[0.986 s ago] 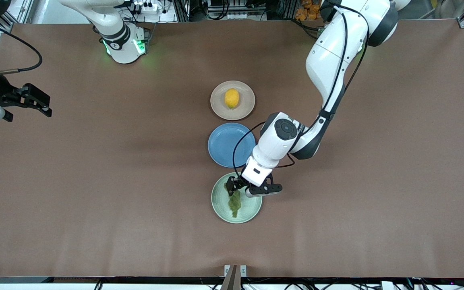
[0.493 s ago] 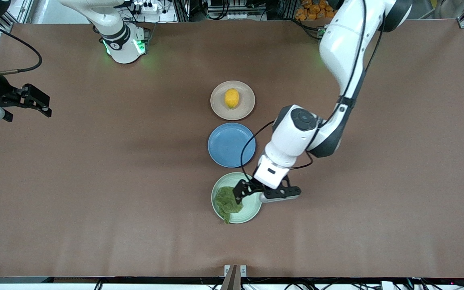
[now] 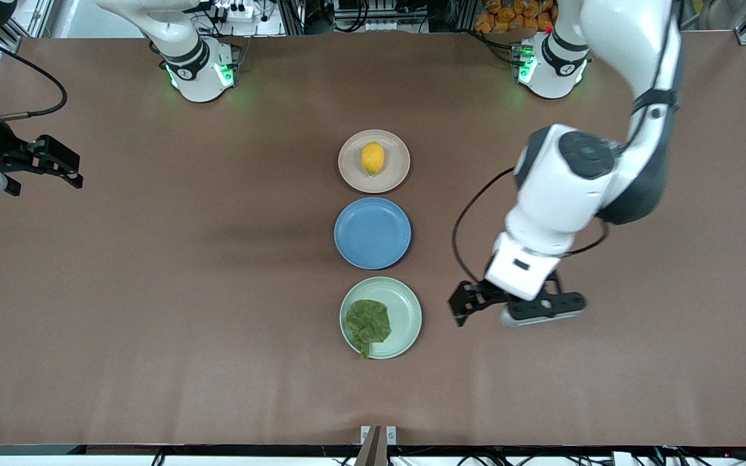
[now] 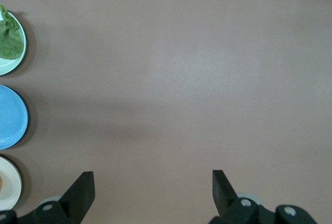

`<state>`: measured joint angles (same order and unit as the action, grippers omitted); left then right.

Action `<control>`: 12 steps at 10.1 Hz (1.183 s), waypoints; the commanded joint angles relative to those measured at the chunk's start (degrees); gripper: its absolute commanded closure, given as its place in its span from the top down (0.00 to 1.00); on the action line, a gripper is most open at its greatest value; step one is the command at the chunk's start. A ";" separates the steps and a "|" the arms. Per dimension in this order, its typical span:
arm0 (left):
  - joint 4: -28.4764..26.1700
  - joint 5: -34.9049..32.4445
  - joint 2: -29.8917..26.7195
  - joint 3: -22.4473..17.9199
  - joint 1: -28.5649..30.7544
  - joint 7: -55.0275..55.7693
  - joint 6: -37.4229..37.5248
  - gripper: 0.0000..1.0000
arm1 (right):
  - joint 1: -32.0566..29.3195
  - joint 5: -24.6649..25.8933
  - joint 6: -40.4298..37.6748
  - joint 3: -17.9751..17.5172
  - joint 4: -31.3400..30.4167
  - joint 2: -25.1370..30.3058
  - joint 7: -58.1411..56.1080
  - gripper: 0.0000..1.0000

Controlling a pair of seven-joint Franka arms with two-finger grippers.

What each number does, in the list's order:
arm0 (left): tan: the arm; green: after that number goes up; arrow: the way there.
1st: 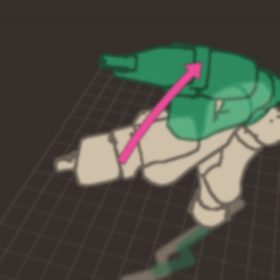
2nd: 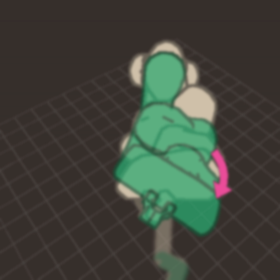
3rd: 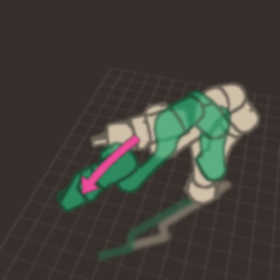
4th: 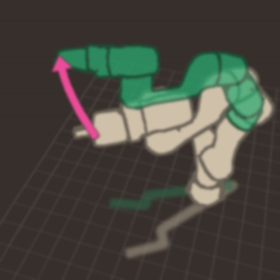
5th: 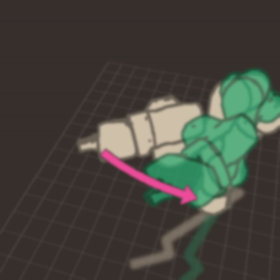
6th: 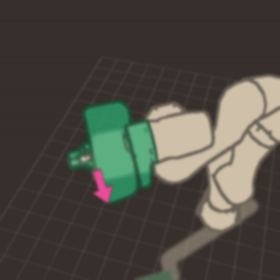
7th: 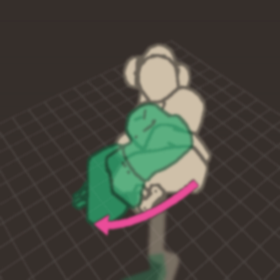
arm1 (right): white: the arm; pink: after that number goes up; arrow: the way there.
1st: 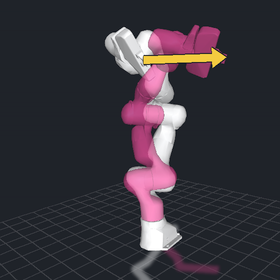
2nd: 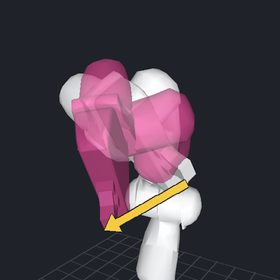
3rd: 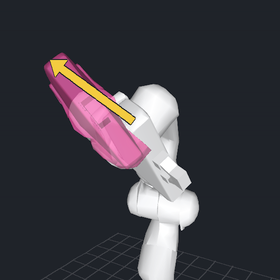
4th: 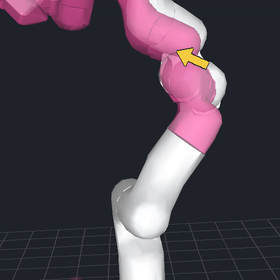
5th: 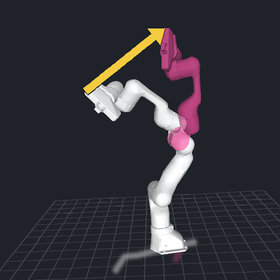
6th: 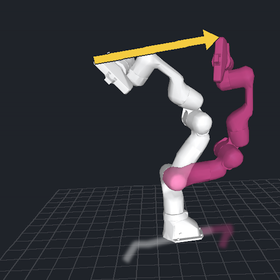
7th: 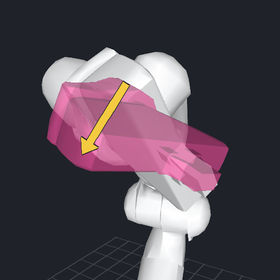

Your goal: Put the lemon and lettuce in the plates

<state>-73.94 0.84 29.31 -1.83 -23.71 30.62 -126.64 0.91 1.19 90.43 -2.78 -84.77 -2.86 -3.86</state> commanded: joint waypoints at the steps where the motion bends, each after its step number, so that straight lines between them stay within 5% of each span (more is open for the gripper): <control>1: -2.34 -1.10 -6.17 0.51 3.75 -6.78 9.96 1.00 | -1.00 -0.40 0.71 -0.74 -0.66 0.58 -0.44 1.00; 7: -2.43 -1.19 -15.06 0.42 10.86 -14.44 31.16 1.00 | -0.65 -0.31 0.72 -0.92 -0.57 0.40 -0.18 1.00; 12: -8.82 -0.49 -23.40 0.60 14.74 -18.58 35.85 1.00 | -0.65 -0.31 0.80 -0.92 -0.48 0.22 -0.09 1.00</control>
<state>-77.31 0.78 10.48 -1.83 -9.93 13.42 -90.72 0.90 1.17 90.87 -3.15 -84.97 -2.98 -3.86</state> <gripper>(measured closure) 0.000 0.000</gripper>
